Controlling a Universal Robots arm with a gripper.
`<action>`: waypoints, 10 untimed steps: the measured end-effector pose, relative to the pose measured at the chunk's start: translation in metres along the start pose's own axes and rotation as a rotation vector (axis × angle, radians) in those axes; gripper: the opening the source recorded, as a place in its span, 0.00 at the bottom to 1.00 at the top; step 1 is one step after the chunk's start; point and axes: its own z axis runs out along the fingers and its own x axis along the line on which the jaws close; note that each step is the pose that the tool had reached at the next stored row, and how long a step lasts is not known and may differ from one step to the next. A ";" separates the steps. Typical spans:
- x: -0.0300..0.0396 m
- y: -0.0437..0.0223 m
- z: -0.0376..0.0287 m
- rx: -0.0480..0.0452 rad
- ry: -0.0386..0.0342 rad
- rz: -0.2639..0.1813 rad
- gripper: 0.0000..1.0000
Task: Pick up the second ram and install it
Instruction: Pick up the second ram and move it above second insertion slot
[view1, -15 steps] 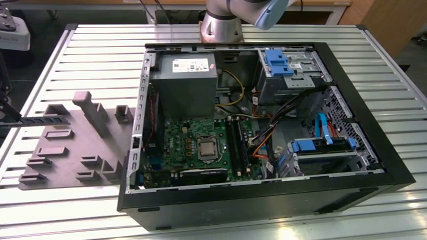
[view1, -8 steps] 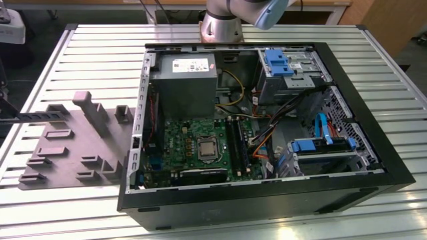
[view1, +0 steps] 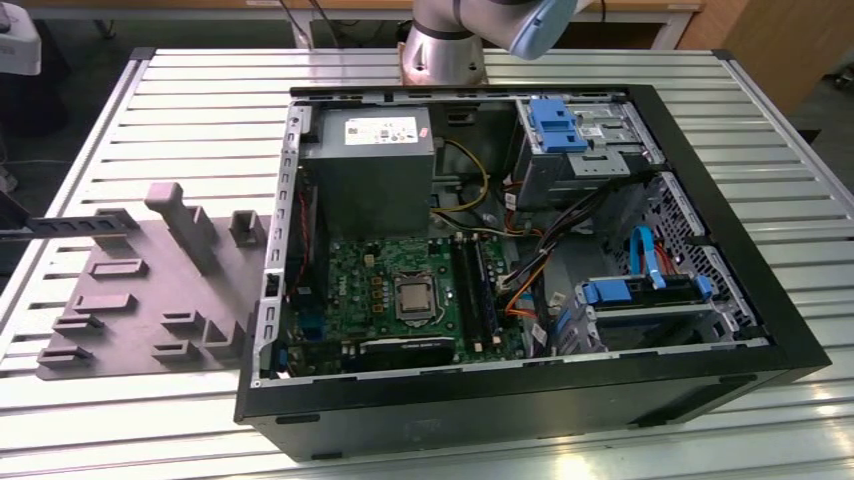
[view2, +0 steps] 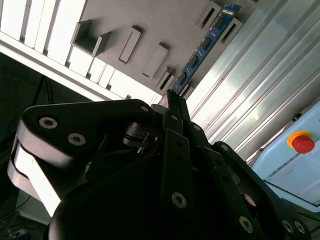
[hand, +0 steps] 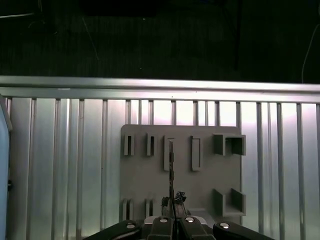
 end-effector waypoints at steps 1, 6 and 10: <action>-0.0001 0.0001 -0.0011 0.0000 -0.0005 0.000 0.11; -0.0004 0.0003 -0.0059 0.0002 -0.0016 0.000 0.11; -0.0007 0.0004 -0.0087 0.0003 -0.0018 0.000 0.11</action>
